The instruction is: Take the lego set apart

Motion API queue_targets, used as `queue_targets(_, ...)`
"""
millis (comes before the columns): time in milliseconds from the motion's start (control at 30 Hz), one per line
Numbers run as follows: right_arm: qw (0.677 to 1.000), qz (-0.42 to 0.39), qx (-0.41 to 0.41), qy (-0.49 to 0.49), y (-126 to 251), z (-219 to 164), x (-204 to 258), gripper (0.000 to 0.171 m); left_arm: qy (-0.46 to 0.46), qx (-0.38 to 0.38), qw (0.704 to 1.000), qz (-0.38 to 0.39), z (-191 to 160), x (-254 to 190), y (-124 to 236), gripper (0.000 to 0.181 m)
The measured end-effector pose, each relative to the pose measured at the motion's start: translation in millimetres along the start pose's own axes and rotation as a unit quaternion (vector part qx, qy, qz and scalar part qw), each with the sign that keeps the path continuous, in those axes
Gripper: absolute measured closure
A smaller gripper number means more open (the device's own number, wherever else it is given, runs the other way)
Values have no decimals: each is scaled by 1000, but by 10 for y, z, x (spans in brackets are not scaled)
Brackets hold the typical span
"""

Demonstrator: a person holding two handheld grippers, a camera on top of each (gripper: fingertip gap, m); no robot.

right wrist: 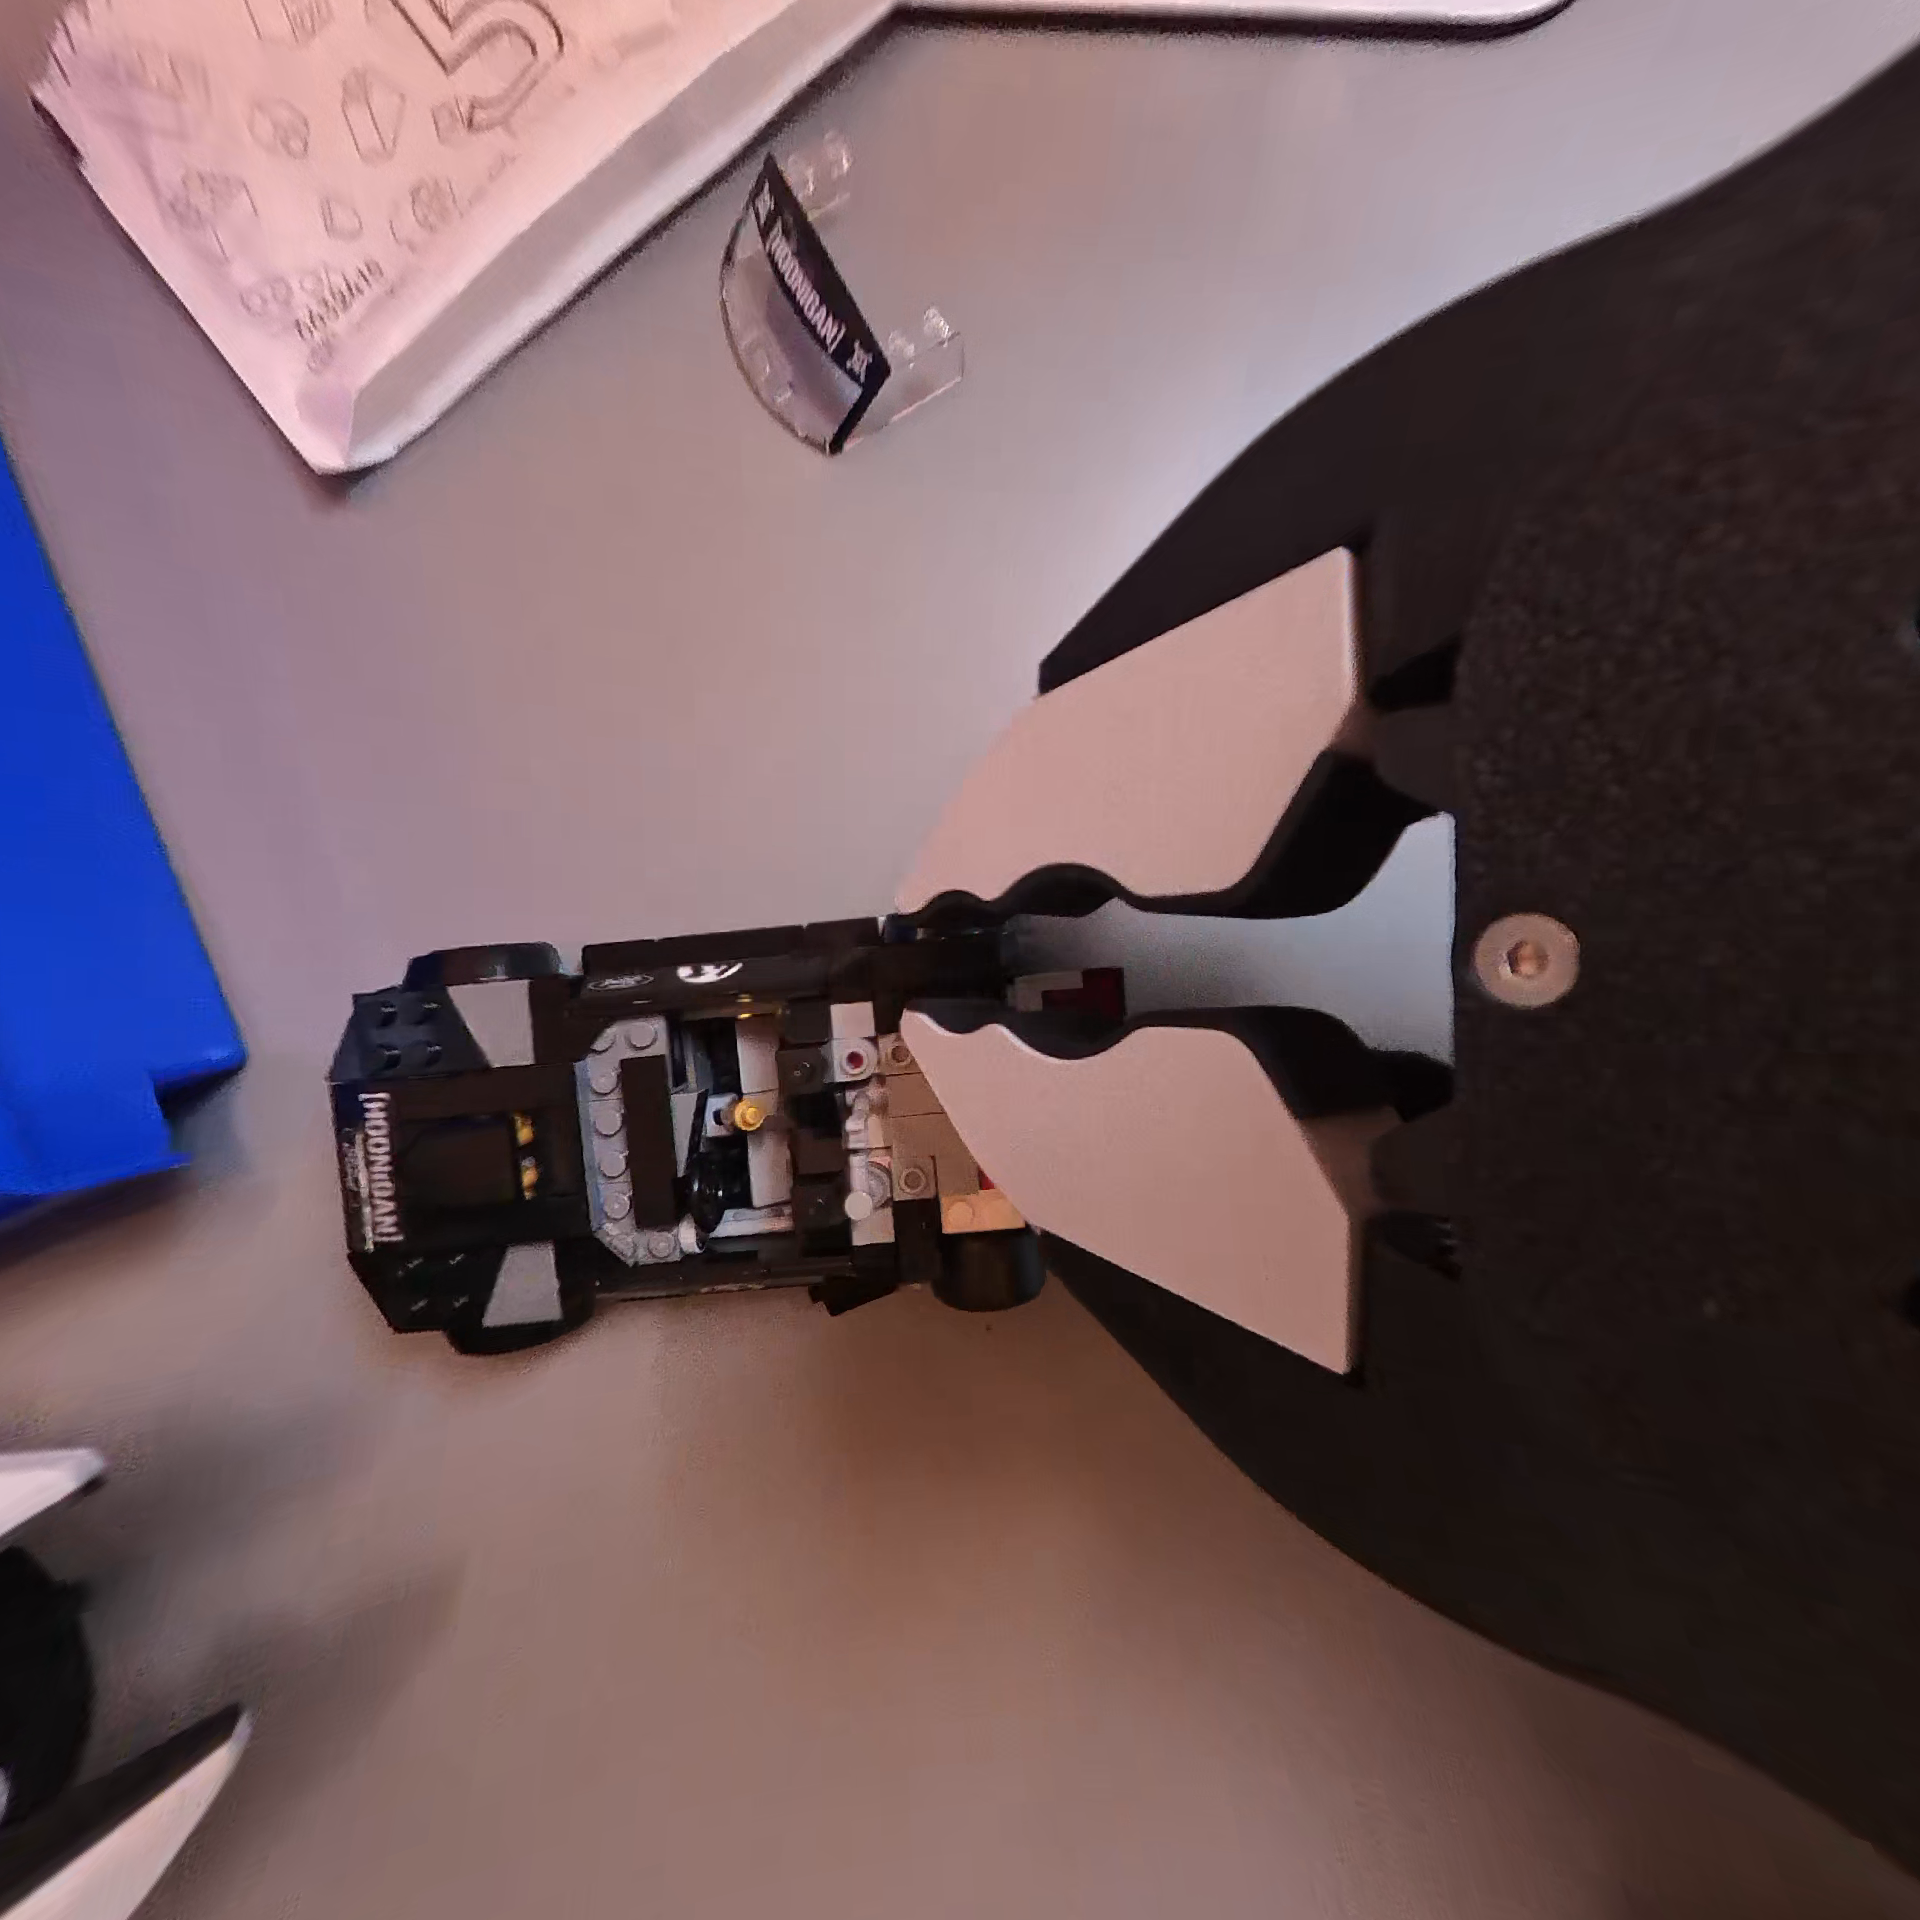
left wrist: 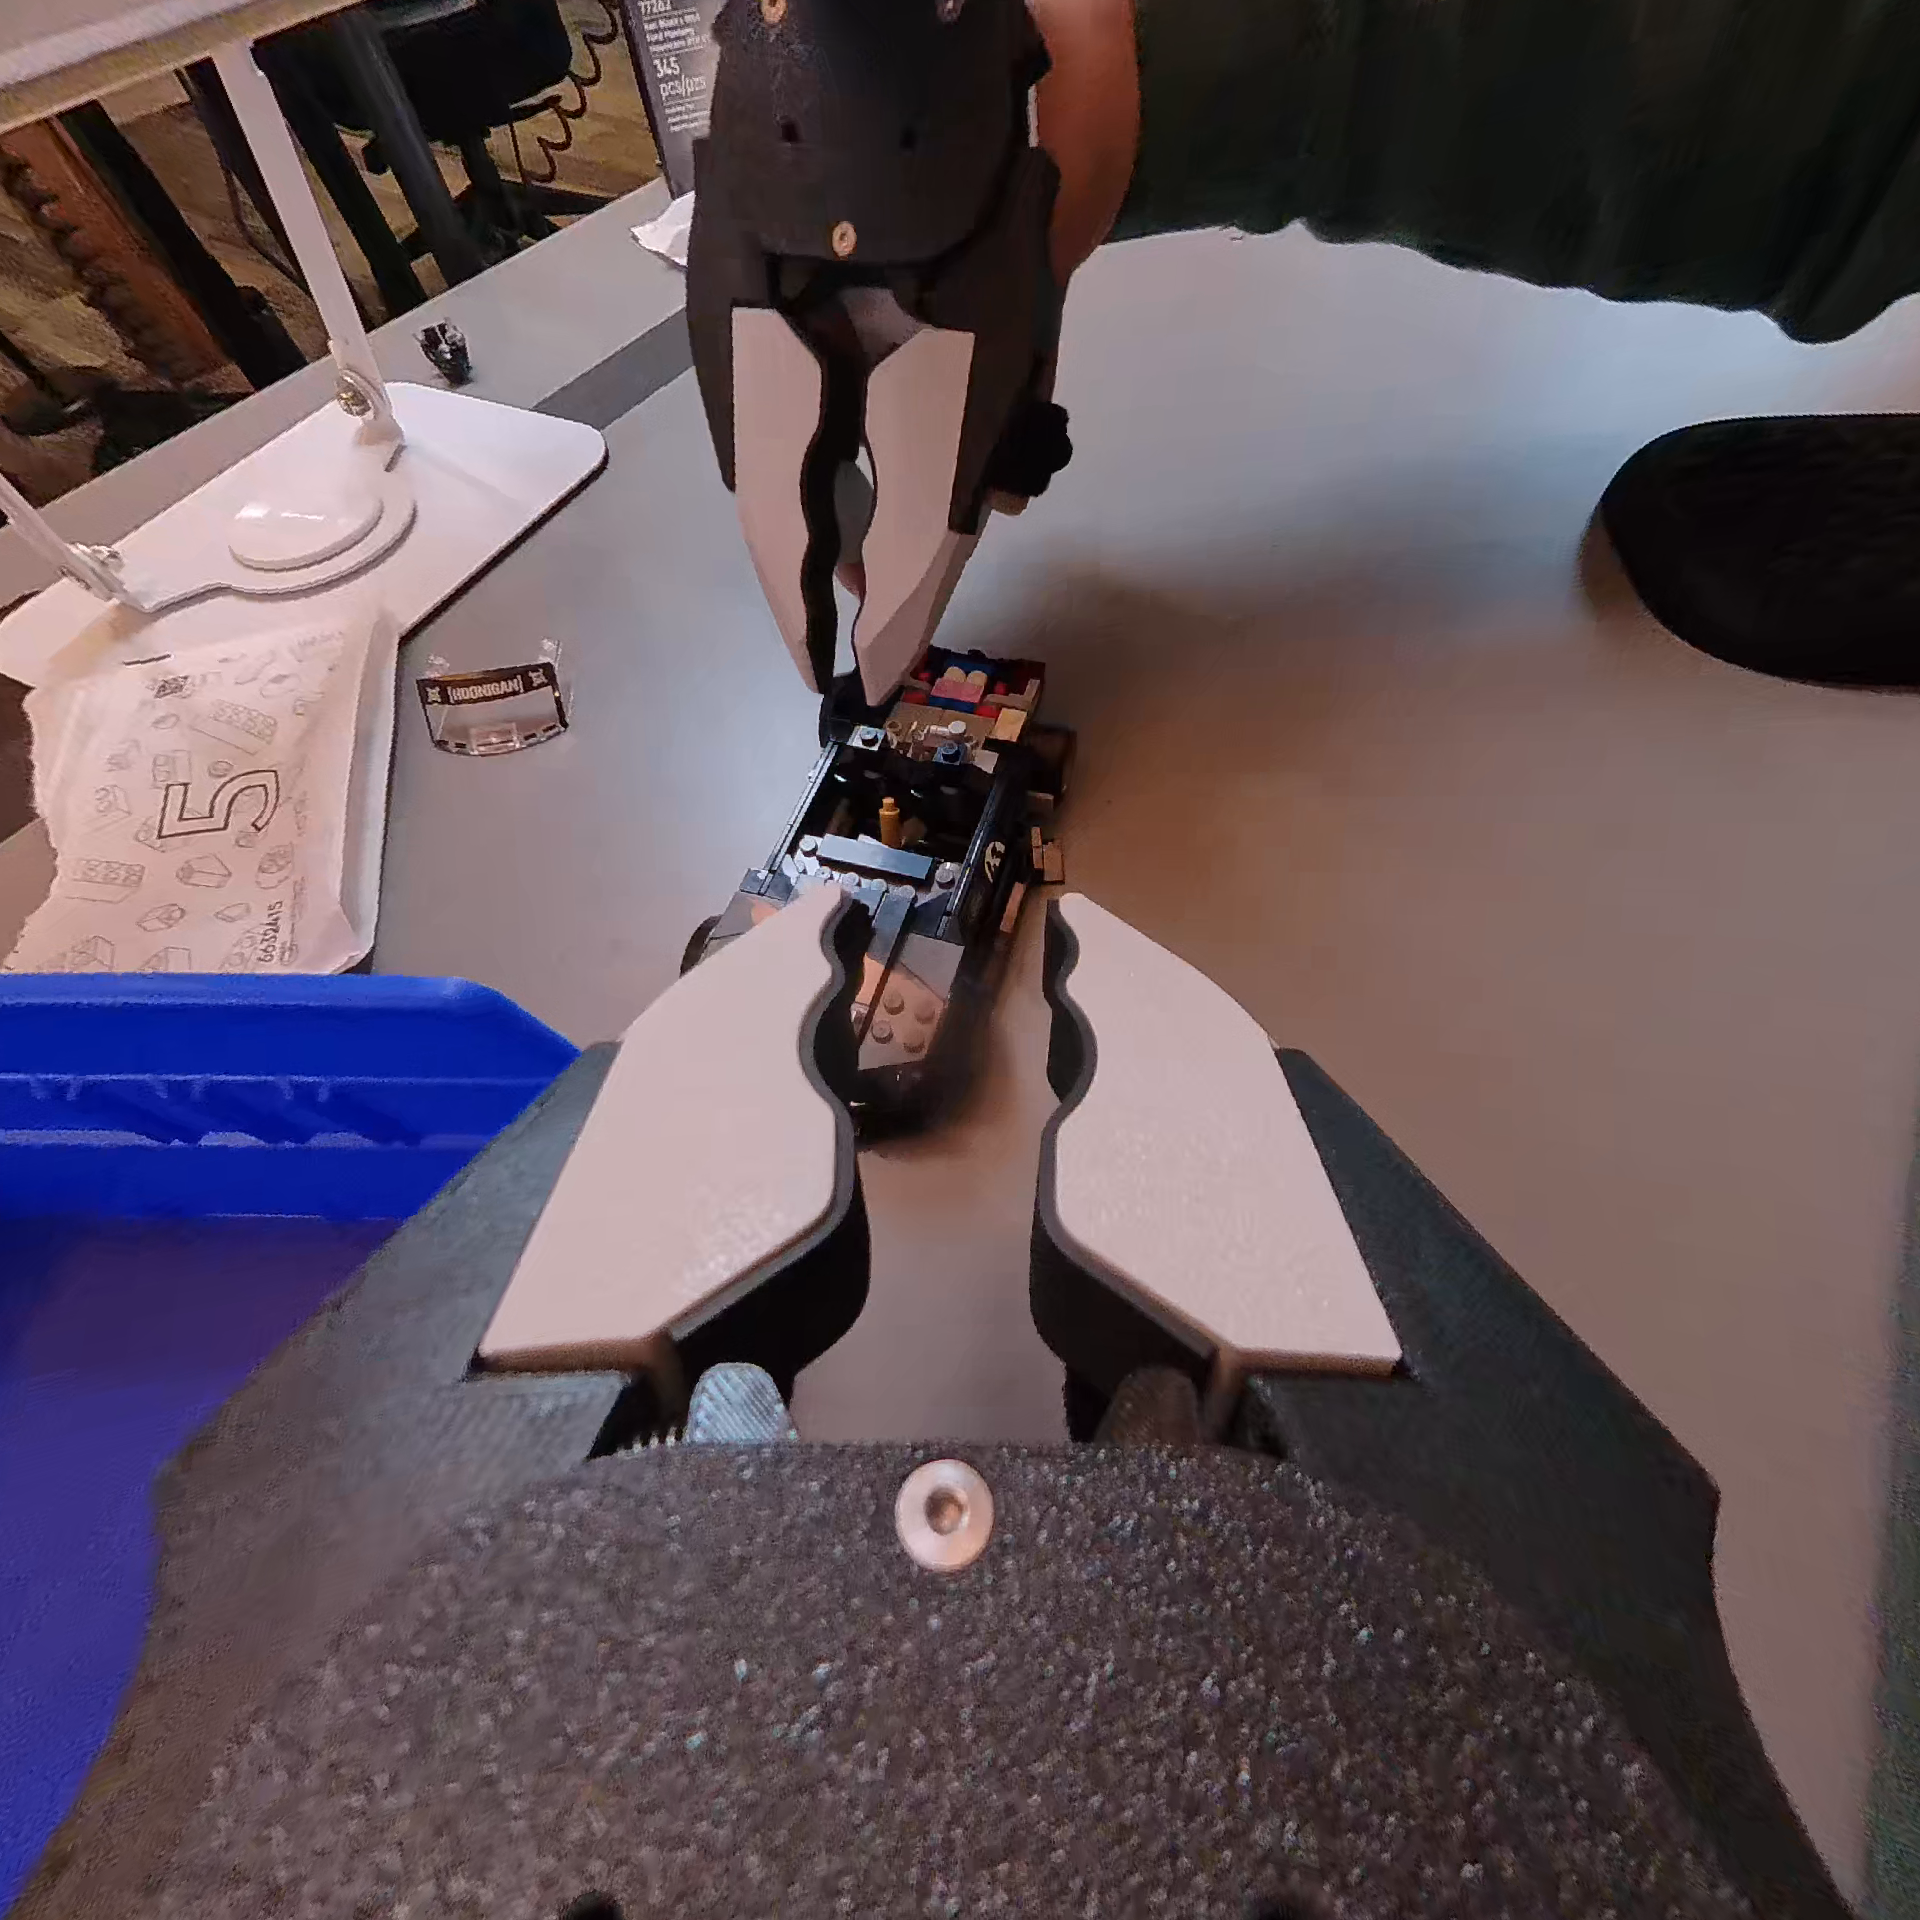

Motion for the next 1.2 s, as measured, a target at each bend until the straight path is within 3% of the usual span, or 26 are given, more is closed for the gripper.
queue_targets(533, 997, 20, -2, -81, 171, -218, 183, 171, -24, 18, 999, -16, -6, -90, -142, 149)
queue_targets(667, 996, -20, -3, -88, 263, -331, 244, 171, -32, 27, 999, -6, -10, -71, -135, 148)
queue_targets(767, 992, -59, -49, -99, 382, -298, 265, 171, -26, 27, 999, -8, -16, -79, -122, 149)
queue_targets(833, 991, -81, -66, -85, 449, -274, 357, 170, -30, 32, 999, -13, -32, -117, -126, 149)
queue_targets(867, 991, -90, -69, -71, 462, -269, 426, 159, -34, 35, 999, -14, -41, -137, -132, 149)
queue_targets(1067, 986, -133, -100, -4, 391, -188, 903, 159, -40, 55, 997, -46, -129, -333, -260, 151)
queue_targets(1200, 987, -148, -48, 30, 148, -160, 1153, 157, -52, 74, 994, -59, -204, -430, -363, 151)
Point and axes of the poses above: each gripper's, where its closed fingertips meet, y back along the fingers, z out of its top, x = y × z across the jaws, the point moved 5 cm from there along y, back along the fingers, and after that the axes turned 8 degrees about -z, right-handed, at the moved point
